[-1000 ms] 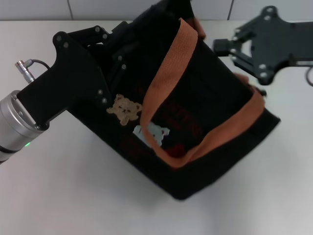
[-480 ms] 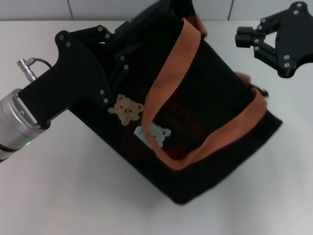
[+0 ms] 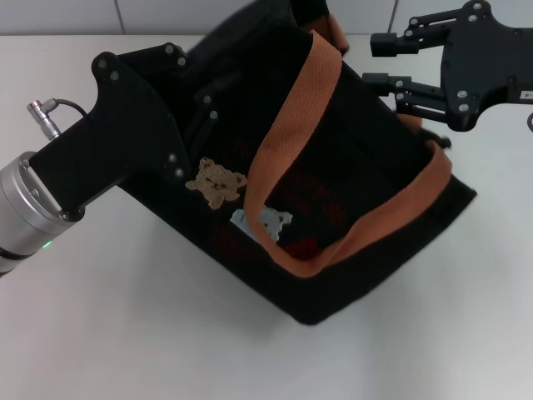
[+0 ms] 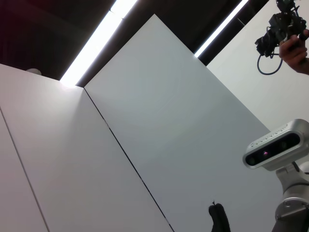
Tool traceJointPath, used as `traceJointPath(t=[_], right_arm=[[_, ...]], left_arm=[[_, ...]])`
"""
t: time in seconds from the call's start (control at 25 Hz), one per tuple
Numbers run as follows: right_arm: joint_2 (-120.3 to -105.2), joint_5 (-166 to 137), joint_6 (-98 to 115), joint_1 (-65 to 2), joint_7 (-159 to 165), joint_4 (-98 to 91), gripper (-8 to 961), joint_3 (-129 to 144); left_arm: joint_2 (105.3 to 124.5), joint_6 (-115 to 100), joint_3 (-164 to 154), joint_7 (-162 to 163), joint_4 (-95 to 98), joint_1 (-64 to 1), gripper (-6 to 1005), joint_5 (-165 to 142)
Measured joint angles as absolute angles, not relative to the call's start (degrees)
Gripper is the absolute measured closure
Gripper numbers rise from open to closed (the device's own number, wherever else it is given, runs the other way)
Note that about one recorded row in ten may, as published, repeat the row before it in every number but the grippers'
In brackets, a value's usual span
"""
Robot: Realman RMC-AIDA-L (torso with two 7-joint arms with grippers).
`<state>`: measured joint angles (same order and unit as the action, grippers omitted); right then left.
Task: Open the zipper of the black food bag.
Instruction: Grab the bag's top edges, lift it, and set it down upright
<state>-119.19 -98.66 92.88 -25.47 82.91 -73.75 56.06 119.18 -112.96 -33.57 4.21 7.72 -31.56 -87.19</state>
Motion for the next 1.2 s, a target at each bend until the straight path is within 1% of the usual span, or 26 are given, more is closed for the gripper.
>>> traceJointPath(t=[0.36, 0.56, 1.2], right_arm=[[-119.19, -99.68, 91.60, -27.92, 82.96, -70.93, 550, 57.89], [-119.18, -100.07, 90.64, -28.54, 82.99, -70.02, 552, 60.05], [-119.17, -100.06, 94.33, -27.39, 85.32, -73.37, 552, 60.29]], left_arm=[[119.18, -113.03, -33.57, 4.21, 7.81, -31.55, 843, -87.32], [119.18, -113.19, -33.57, 4.22, 7.82, -31.66, 843, -87.39], [119.18, -113.32, -33.58, 4.22, 7.33, -32.14, 842, -87.46]])
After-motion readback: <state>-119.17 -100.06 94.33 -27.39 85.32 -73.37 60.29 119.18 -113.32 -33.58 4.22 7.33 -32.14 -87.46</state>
